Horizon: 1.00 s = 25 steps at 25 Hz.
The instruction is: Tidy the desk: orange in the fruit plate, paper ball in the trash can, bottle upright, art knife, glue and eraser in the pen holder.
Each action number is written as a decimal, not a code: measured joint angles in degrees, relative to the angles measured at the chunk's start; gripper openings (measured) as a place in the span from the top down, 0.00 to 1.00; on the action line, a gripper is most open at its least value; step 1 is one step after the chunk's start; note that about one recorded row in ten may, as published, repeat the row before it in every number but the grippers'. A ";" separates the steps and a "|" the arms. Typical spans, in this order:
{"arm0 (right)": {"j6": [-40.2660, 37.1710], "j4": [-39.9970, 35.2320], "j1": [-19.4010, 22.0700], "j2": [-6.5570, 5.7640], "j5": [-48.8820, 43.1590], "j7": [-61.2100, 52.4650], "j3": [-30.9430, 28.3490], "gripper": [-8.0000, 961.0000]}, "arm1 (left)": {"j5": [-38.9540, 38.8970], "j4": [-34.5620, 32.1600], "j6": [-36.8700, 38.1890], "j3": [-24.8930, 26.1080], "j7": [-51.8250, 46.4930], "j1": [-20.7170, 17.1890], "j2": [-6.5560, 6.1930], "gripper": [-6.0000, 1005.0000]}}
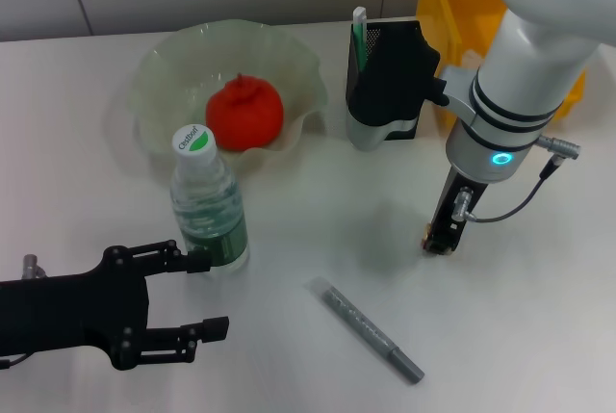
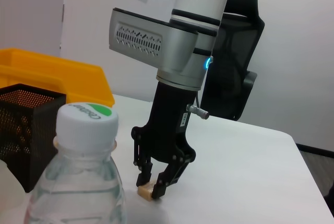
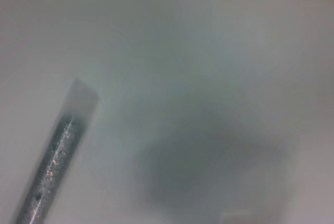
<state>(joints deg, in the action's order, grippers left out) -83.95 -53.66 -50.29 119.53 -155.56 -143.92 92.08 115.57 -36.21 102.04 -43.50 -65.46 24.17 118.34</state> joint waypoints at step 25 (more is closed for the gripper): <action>8.27 -20.31 2.61 -0.37 -4.26 5.10 -18.97 0.71 | 0.00 0.38 -0.17 -0.01 0.08 0.01 0.06 0.22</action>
<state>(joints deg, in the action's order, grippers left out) -75.68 -73.97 -47.67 119.16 -159.81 -138.82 73.11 115.57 -35.82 101.86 -43.51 -65.39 24.18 118.39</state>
